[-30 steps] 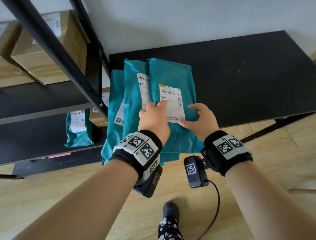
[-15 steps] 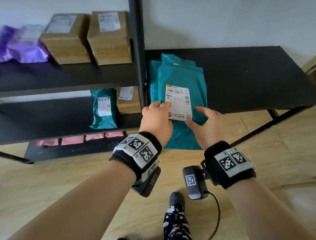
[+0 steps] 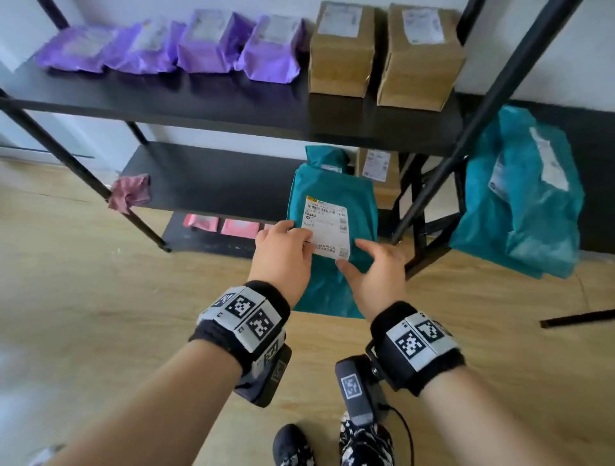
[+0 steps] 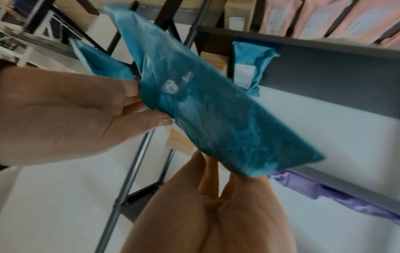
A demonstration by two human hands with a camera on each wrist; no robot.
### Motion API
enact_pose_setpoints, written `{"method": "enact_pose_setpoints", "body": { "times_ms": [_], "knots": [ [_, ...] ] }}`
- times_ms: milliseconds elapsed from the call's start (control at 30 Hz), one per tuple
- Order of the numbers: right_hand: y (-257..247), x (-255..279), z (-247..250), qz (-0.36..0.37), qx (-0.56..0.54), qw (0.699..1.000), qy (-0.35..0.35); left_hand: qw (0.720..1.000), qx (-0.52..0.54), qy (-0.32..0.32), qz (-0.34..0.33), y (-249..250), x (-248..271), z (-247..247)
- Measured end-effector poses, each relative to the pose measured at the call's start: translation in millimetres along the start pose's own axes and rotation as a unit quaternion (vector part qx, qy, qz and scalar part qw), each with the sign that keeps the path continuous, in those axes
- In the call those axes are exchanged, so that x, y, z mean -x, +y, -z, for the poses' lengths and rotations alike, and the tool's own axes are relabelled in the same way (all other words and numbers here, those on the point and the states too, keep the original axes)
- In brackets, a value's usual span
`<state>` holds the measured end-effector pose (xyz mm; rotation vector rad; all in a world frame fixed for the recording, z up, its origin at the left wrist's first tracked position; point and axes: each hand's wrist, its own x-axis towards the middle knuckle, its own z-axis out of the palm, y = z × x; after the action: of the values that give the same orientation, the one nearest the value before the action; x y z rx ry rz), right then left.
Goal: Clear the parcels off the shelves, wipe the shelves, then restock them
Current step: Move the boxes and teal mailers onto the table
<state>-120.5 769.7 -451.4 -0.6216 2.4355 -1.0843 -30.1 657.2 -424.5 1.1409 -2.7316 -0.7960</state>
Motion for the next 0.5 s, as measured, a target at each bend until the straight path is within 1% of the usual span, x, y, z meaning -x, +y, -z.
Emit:
{"method": "enact_pose_setpoints", "body": {
  "times_ms": [100,200,400,500],
  "knots": [
    [-6,-19,-39,0.003,0.008,0.999,-0.037,0.999,0.008,0.004,0.043,-42,-19,-9],
    [-4,-53,-78,0.0,0.017,0.997,-0.076,0.997,0.009,-0.005,0.072,-78,-52,-25],
    [15,-153,-165,0.003,0.038,0.991,-0.126,0.995,0.001,-0.013,0.102,-150,-155,-69],
    [32,-200,-210,0.006,0.051,0.99,-0.131,0.994,-0.012,-0.016,0.107,-186,-204,-99]
  ]
}}
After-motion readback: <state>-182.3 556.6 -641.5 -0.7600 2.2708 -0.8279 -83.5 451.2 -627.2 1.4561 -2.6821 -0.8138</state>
